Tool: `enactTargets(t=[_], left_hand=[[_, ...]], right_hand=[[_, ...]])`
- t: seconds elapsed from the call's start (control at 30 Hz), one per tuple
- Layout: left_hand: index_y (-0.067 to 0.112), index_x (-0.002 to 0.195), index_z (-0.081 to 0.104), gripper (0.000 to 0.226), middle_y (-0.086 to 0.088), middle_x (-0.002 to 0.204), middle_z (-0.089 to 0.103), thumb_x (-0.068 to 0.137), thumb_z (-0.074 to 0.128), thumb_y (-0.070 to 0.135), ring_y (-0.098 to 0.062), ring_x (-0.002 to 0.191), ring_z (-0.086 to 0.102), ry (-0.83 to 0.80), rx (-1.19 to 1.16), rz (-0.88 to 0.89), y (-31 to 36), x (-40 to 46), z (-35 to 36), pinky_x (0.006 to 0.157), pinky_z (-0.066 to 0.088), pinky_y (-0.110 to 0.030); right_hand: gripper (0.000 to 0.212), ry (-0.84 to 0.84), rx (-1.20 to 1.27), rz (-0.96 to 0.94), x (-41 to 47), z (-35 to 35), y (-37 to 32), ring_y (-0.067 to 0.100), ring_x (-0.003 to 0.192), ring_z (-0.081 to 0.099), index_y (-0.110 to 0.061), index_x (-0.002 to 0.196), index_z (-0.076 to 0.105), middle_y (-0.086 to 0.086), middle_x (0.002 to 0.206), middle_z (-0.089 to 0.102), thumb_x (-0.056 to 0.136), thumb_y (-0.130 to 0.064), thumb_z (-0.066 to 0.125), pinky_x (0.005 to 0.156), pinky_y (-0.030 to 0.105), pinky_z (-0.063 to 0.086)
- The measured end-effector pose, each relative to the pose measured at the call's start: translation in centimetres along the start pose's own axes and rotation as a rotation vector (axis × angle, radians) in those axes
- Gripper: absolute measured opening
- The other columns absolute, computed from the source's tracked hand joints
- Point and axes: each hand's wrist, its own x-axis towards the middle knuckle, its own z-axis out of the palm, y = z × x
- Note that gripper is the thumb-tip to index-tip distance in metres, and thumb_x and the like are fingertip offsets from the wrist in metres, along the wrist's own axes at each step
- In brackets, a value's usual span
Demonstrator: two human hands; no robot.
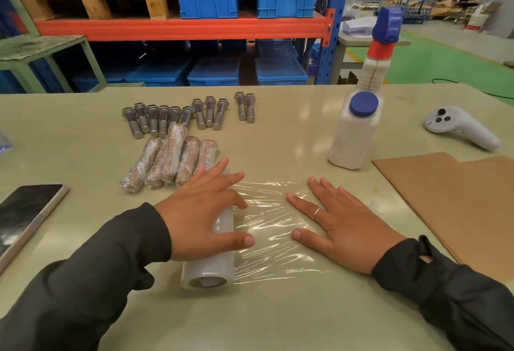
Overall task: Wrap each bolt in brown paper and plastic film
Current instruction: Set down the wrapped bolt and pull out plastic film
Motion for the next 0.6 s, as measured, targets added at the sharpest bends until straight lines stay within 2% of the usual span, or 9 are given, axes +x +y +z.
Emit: enactTargets(t=[0.07, 0.17, 0.3, 0.4, 0.5, 0.6], left_hand=[[0.044, 0.122, 0.04, 0.064, 0.024, 0.149, 0.0, 0.07, 0.032, 0.082, 0.006, 0.128, -0.036, 0.042, -0.039, 0.003, -0.2, -0.5, 0.1, 0.105, -0.022, -0.017], [0.048, 0.111, 0.035, 0.045, 0.028, 0.145, 0.001, 0.07, 0.038, 0.066, 0.008, 0.129, -0.034, 0.062, -0.112, -0.021, -0.5, -1.4, 0.4, 0.109, -0.012, -0.017], [0.049, 0.109, 0.032, 0.033, 0.034, 0.138, -0.007, 0.082, 0.046, 0.062, 0.011, 0.126, -0.036, 0.066, -0.229, -0.052, -0.5, -2.2, 1.4, 0.105, -0.006, -0.012], [0.052, 0.107, 0.034, 0.035, 0.042, 0.132, -0.011, 0.076, 0.049, 0.059, 0.016, 0.125, -0.031, 0.071, -0.305, -0.066, -1.2, -2.8, 1.2, 0.103, -0.003, -0.01], [0.051, 0.11, 0.04, 0.033, 0.044, 0.134, -0.004, 0.083, 0.056, 0.046, 0.015, 0.132, -0.008, 0.062, -0.426, -0.123, -2.6, -3.8, 0.7, 0.103, 0.013, -0.013], [0.057, 0.107, 0.049, 0.046, 0.046, 0.132, 0.005, 0.067, 0.049, 0.036, 0.021, 0.125, 0.013, 0.137, -0.561, -0.15, -3.1, -4.9, 0.6, 0.085, 0.023, 0.003]], right_hand=[[0.068, -0.013, -0.003, 0.001, -0.3, 0.0, 0.0, 0.008, 0.139, -0.027, -0.06, 0.122, -0.025, -0.007, 0.153, -0.027, 0.062, -0.081, -0.003, 0.111, 0.025, -0.018], [0.067, -0.031, -0.002, 0.001, -0.8, 0.1, -0.1, 0.005, 0.135, -0.032, -0.062, 0.122, -0.026, -0.008, 0.151, -0.03, 0.061, -0.081, -0.005, 0.109, 0.025, -0.02], [0.066, -0.046, 0.001, 0.012, -1.3, 0.0, -0.1, 0.002, 0.128, -0.035, -0.063, 0.121, -0.026, -0.008, 0.15, -0.031, 0.062, -0.082, -0.004, 0.108, 0.024, -0.021], [0.068, -0.041, 0.008, 0.023, -1.7, 0.0, -0.2, 0.002, 0.128, -0.035, -0.062, 0.122, -0.025, -0.009, 0.15, -0.031, 0.061, -0.082, -0.004, 0.109, 0.024, -0.02], [0.064, -0.041, 0.025, 0.035, -2.2, 0.2, -0.5, 0.001, 0.129, -0.035, -0.066, 0.12, -0.023, -0.011, 0.149, -0.032, 0.061, -0.082, -0.004, 0.108, 0.024, -0.021], [0.062, -0.037, 0.036, 0.043, -2.6, 0.2, -0.6, 0.001, 0.129, -0.036, -0.067, 0.119, -0.022, -0.011, 0.149, -0.032, 0.062, -0.082, -0.004, 0.107, 0.023, -0.021]])
